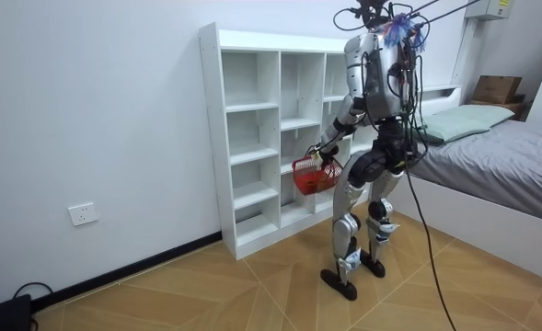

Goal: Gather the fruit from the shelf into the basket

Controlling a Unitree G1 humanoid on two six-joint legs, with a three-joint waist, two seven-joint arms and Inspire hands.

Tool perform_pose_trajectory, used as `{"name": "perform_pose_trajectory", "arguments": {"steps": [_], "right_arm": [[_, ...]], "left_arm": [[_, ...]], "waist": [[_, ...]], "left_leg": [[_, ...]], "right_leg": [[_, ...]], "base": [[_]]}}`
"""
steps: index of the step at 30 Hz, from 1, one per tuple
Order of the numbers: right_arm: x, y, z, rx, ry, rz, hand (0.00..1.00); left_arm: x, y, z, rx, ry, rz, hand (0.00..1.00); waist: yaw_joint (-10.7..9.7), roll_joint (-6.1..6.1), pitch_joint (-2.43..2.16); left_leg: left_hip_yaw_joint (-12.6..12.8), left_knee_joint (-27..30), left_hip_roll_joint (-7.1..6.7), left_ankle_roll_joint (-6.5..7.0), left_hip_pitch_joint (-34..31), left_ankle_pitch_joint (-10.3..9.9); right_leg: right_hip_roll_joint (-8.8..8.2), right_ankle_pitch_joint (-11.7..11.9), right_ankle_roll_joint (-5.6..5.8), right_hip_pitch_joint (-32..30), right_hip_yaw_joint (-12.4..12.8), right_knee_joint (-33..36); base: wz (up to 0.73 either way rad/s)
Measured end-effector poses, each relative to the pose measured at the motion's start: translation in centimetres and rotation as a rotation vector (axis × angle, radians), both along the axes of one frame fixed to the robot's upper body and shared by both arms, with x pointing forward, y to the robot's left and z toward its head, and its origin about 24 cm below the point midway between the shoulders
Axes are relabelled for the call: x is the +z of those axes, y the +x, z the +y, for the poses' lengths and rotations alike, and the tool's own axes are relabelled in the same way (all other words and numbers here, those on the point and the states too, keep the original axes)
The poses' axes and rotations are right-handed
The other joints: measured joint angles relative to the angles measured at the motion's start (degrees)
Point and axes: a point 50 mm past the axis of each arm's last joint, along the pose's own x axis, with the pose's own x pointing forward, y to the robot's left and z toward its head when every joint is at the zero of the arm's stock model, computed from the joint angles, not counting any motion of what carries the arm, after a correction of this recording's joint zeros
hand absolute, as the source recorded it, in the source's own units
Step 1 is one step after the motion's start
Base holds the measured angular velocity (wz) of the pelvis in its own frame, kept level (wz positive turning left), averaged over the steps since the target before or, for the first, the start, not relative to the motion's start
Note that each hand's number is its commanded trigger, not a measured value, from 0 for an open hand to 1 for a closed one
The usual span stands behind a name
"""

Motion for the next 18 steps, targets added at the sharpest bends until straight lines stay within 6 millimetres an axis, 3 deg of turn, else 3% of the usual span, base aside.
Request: {"name": "perform_pose_trajectory", "arguments": {"steps": [8,18], "right_arm": [[-0.5,-0.4,0.9,0.069,0.013,0.046,1.00],[-2.0,-2.1,2.7,0.162,0.022,0.127,1.00]], "left_arm": [[0.0,0.0,-0.5,-0.013,-0.018,-0.006,1.00],[0.1,-0.1,-1.4,-0.029,-0.039,-0.019,1.00]], "waist": [[-0.13,2.11,0.00],[-0.51,2.13,0.03]], "left_leg": [[0.21,-0.47,-0.24,0.20,0.03,0.17],[0.52,-1.24,-0.29,0.10,0.51,0.18]], "right_leg": [[0.31,0.16,0.20,-0.27,0.85,0.15],[0.30,-0.11,0.17,-0.34,0.67,0.23]], "base": [[0.00],[-0.01]]}}
